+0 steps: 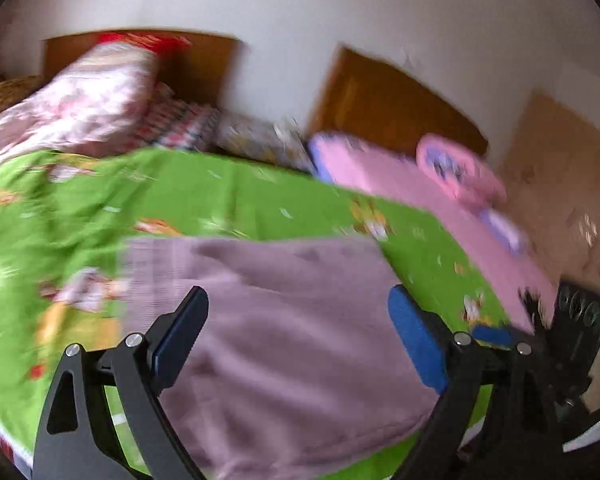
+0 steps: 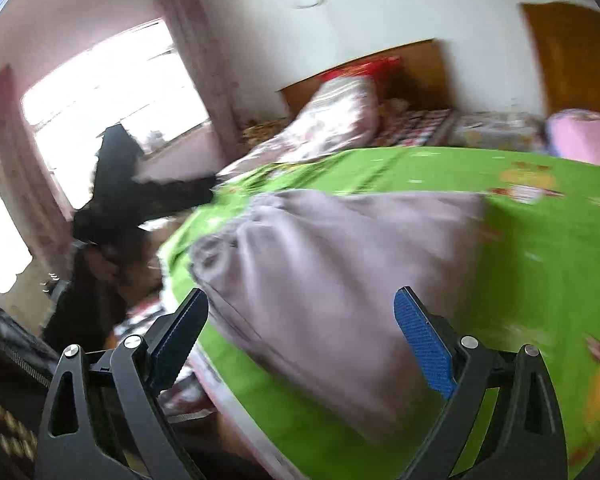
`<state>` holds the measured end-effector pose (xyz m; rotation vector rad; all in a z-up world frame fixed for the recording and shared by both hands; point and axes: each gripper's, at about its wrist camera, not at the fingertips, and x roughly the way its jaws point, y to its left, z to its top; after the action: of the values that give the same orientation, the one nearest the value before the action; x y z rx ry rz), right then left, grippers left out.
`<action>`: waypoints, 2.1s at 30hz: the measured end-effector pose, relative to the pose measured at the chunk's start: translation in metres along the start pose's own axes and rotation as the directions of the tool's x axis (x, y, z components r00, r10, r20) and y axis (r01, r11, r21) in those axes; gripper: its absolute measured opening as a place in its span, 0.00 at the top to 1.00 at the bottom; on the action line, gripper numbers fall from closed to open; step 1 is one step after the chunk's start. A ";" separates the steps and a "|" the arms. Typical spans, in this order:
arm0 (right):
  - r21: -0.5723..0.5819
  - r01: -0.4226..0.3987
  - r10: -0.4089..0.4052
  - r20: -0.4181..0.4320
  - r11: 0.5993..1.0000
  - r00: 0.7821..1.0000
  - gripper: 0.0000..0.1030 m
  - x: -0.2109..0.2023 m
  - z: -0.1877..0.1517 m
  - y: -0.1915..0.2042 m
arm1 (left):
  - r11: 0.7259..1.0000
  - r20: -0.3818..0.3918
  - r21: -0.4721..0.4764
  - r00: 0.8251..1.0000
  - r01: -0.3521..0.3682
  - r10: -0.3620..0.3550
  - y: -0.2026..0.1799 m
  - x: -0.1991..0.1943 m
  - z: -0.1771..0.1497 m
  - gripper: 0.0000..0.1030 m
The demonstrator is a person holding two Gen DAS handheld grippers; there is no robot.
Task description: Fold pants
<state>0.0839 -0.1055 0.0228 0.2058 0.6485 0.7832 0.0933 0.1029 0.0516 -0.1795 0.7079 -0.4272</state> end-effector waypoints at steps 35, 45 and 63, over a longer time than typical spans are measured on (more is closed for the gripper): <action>0.178 -0.020 0.049 -0.161 0.984 0.986 0.10 0.098 0.087 -0.144 | 0.999 -0.086 0.026 0.995 -0.044 0.047 0.042 0.025 -0.063 0.26; 0.121 0.052 -0.028 -0.193 0.991 0.981 0.08 0.125 0.097 -0.144 | 0.980 -0.098 0.125 0.980 -0.158 0.170 0.023 0.038 -0.064 0.21; 0.001 0.038 -0.037 -0.236 0.999 0.971 0.07 0.055 0.022 -0.011 | 0.970 -0.068 0.179 0.982 -0.163 0.177 0.019 0.041 -0.069 0.12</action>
<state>0.1328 -0.0726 0.0102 0.1054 0.8771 0.7760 0.0814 0.1012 -0.0300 0.0636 0.7583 -0.3311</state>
